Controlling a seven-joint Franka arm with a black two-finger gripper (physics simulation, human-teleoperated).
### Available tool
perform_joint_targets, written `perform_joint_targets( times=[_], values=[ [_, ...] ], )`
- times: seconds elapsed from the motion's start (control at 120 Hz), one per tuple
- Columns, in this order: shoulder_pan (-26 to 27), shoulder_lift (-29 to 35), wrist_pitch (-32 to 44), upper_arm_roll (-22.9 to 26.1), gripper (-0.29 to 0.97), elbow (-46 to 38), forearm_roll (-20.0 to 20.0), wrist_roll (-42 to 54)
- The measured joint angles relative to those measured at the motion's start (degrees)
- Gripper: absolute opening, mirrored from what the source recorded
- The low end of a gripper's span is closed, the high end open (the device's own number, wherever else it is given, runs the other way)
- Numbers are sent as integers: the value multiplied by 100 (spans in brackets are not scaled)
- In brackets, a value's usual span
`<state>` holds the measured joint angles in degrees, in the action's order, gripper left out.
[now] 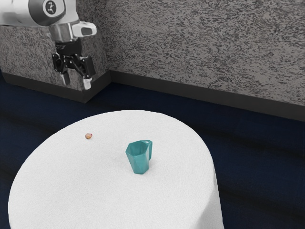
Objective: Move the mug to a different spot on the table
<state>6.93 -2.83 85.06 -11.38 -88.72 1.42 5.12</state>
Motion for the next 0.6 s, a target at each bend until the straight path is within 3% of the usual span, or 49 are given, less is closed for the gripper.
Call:
perform_joint_targets(
  times=[0.317,0.6],
  values=[
    [37,-353,577,3,66,122,15,-57],
    [738,-1390,1360,57,66,166,129,-99]
  ],
)
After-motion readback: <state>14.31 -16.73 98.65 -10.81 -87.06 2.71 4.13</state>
